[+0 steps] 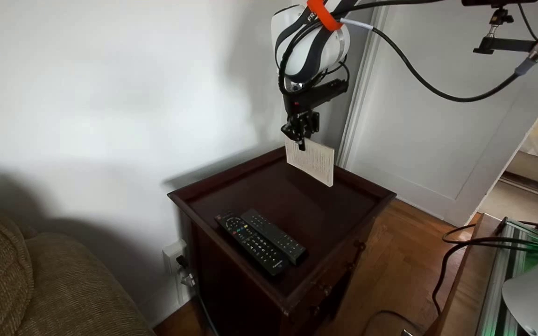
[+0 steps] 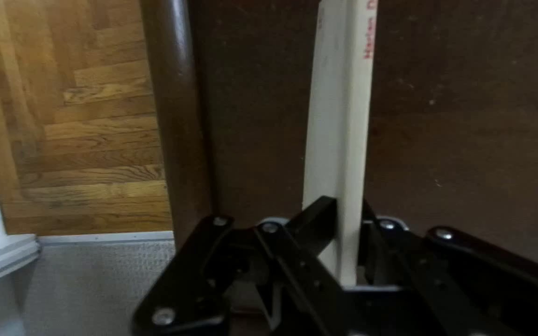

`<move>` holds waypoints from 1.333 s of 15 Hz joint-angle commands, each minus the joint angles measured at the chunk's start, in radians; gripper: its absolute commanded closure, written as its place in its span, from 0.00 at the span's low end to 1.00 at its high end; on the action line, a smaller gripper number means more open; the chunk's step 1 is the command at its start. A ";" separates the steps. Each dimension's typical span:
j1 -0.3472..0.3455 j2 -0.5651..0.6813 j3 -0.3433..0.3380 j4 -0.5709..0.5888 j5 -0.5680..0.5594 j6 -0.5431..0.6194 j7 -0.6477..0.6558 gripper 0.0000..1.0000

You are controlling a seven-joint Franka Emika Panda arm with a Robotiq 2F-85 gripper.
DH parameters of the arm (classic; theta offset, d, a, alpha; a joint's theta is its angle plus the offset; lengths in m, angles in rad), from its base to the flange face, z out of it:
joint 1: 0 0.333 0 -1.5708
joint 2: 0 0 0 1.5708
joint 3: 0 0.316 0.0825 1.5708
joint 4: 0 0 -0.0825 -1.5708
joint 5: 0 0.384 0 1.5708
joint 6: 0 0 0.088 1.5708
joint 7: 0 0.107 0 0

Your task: Put the book upright

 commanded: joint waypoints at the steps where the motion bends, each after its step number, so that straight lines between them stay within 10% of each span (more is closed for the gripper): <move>1: 0.063 0.026 -0.039 -0.010 -0.183 -0.067 0.130 0.97; 11: 0.055 0.094 0.027 -0.035 -0.214 0.154 0.170 0.97; 12: 0.058 0.100 0.024 -0.035 -0.214 0.172 0.172 0.63; 20: -0.071 0.035 0.135 -0.064 0.024 0.308 -0.038 0.12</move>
